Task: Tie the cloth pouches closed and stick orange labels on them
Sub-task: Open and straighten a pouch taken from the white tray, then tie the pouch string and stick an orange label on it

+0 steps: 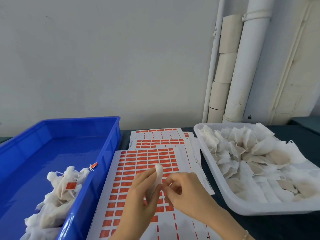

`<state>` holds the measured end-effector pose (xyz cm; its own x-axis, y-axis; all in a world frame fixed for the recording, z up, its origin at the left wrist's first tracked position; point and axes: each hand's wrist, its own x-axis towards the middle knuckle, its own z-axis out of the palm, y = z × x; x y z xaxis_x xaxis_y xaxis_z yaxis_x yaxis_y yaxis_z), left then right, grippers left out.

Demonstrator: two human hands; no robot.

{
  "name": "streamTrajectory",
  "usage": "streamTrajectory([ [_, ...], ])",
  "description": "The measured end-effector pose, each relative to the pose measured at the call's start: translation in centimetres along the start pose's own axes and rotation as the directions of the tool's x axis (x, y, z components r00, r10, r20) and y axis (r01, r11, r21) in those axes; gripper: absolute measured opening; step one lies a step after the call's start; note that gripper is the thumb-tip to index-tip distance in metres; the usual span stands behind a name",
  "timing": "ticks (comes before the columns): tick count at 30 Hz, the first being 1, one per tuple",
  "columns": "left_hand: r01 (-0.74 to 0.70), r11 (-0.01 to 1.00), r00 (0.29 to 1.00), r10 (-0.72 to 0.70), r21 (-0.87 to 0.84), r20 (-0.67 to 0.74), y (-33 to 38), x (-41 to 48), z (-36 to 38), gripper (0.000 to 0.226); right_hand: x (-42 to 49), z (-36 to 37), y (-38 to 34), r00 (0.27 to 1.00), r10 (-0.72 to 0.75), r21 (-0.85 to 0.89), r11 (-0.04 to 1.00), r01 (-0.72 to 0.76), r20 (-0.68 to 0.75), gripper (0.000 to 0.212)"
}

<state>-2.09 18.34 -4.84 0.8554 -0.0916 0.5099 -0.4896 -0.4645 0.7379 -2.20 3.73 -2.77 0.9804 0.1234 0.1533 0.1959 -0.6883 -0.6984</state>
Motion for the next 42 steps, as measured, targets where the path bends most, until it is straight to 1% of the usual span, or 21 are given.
streamTrajectory([
  [1,-0.027,0.999,1.0,0.027,0.027,0.011,-0.1,0.1,0.1,0.067,-0.1,-0.1,-0.2,1.0,0.001,0.018,1.0,-0.001,-0.002,0.005],
  [4,-0.067,0.997,0.997,0.066,0.049,0.032,-0.2,0.2,0.2,0.073,-0.3,-0.4,-0.5,1.0,0.018,0.064,0.998,-0.017,-0.019,0.02],
  [7,-0.082,0.991,0.995,0.076,0.107,0.063,-0.6,0.4,0.2,0.074,-0.6,-0.5,-0.9,0.998,0.014,0.11,0.994,-0.007,-0.067,0.021],
  [9,-0.085,0.986,0.996,0.078,0.145,0.047,-0.8,0.4,0.1,0.065,-0.8,-0.8,-1.2,0.998,-0.007,0.159,0.987,0.017,-0.068,0.021],
  [11,-0.091,0.981,0.996,0.093,0.172,-0.004,-0.9,0.5,0.1,0.05,-0.9,-1.0,-1.5,0.999,-0.042,0.23,0.972,0.047,-0.025,0.017],
  [13,-0.089,0.986,0.992,0.101,0.139,-0.08,-0.6,0.4,0.1,0.039,-1.1,-1.1,-1.8,0.997,-0.082,0.296,0.952,0.08,-0.008,0.012],
  [15,-0.029,0.999,0.99,0.026,-0.019,-0.14,-0.2,0.3,0.1,0.026,-1.2,-1.1,-1.9,0.994,-0.108,0.351,0.93,0.108,-0.02,0.01],
  [16,0.034,0.989,0.989,-0.054,-0.146,-0.139,0.0,0.3,0.1,0.021,-1.3,-0.9,-1.9,0.993,-0.107,0.377,0.919,0.116,-0.044,0.011],
  [17,0.112,0.952,0.982,-0.149,-0.286,-0.113,0.2,0.3,0.1,0.019,-1.3,-0.7,-1.8,0.992,-0.084,0.407,0.906,0.114,-0.092,0.012],
  [18,0.202,0.888,0.965,-0.253,-0.413,-0.072,0.3,0.4,0.2,0.021,-1.2,-0.5,-1.7,0.986,-0.041,0.435,0.894,0.107,-0.159,0.01],
  [20,0.385,0.728,0.894,-0.446,-0.567,0.033,0.4,0.5,0.3,0.021,-1.0,0.0,-1.4,0.967,0.036,0.466,0.88,0.089,-0.253,0.007],
  [22,0.488,0.592,0.823,-0.557,-0.642,0.112,0.5,0.7,0.5,0.012,-0.7,0.7,-1.4,0.973,0.066,0.497,0.866,0.053,-0.219,0.017],
  [24,0.519,0.553,0.807,-0.569,-0.652,0.159,0.5,0.8,0.6,0.015,-0.5,1.2,-1.4,0.981,0.101,0.519,0.855,0.0,-0.167,0.02],
  [26,0.521,0.569,0.813,-0.557,-0.636,0.168,0.7,0.7,0.6,0.022,-0.3,1.4,-1.4,0.978,0.139,0.517,0.855,-0.037,-0.159,0.018],
  [28,0.516,0.628,0.826,-0.544,-0.583,0.146,0.7,0.5,0.6,0.021,-0.2,1.4,-1.2,0.971,0.181,0.519,0.851,-0.075,-0.157,0.017],
  [30,0.501,0.698,0.846,-0.519,-0.512,0.12,0.8,0.3,0.7,0.014,-0.2,1.3,-1.0,0.962,0.22,0.534,0.839,-0.103,-0.16,0.016],
  [32,0.508,0.713,0.837,-0.541,-0.484,0.083,0.7,0.3,0.9,0.008,-0.2,1.2,-0.9,0.956,0.229,0.549,0.83,-0.095,-0.181,0.017],
  [35,0.55,0.67,0.787,-0.616,-0.498,0.04,0.6,0.5,1.0,0.006,-0.3,1.4,-0.7,0.946,0.226,0.543,0.837,-0.067,-0.231,0.019],
  [37,0.577,0.617,0.753,-0.655,-0.536,0.056,0.5,0.5,1.1,0.007,-0.2,1.5,-0.5,0.943,0.202,0.508,0.861,-0.042,-0.264,0.018],
  [41,0.638,0.41,0.642,-0.75,-0.652,0.156,1.0,0.9,1.1,0.007,-0.2,1.4,-0.4,0.945,0.108,0.428,0.903,0.037,-0.309,0.019],
  [42,0.645,0.376,0.621,-0.766,-0.665,0.169,1.1,1.0,1.1,0.007,-0.2,1.4,-0.4,0.943,0.086,0.399,0.916,0.052,-0.321,0.018],
])
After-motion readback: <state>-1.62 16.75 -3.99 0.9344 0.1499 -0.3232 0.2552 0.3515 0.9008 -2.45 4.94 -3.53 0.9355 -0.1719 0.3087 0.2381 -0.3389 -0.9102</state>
